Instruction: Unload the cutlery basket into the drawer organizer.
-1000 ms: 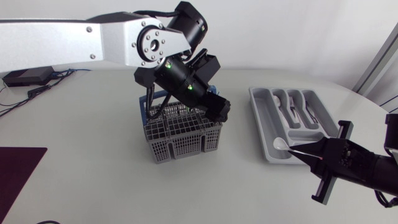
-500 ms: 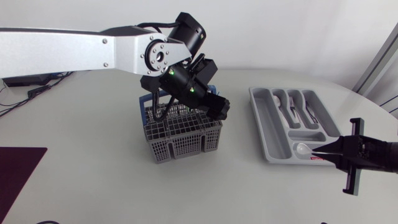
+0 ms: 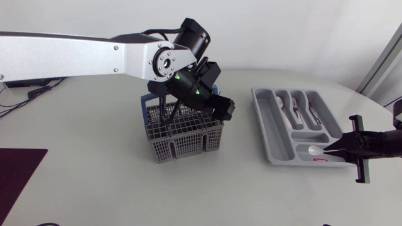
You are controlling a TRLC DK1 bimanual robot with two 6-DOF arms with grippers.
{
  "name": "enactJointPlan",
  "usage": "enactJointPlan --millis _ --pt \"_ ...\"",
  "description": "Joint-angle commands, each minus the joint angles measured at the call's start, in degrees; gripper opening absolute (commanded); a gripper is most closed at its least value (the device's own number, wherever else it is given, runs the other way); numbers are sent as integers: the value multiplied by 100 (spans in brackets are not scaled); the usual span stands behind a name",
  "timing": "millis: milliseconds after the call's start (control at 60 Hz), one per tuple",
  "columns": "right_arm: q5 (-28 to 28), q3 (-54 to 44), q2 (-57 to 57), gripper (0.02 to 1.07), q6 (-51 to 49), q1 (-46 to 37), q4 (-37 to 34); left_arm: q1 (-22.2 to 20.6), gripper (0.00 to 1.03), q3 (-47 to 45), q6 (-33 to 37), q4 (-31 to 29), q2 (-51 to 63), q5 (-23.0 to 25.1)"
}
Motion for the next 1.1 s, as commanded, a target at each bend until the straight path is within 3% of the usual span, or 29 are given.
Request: enactJointPlan --millis 0,200,317,467,817,950,1083 --pt "167 23 172 13 -392 57 190 54 96 -56 -191 154 137 10" --pt "361 -188 278 19 -454 145 796 -26 96 -284 -288 409 66 -157" --pt "413 -355 313 35 -419 215 1069 -69 96 -495 -384 611 40 -210" --pt "396 -434 225 47 -340 224 1130 -113 96 -715 -472 804 -13 -342" --pt "35 -1093 -654 50 -58 215 1148 -166 95 -1110 -657 1499 -259 -693" --pt "-149 -1453 -988 52 21 215 1148 -245 87 -1233 -692 1736 -294 -808" --pt "-281 -1735 -1208 52 100 259 1148 -263 86 -1321 -718 1877 -355 -957"
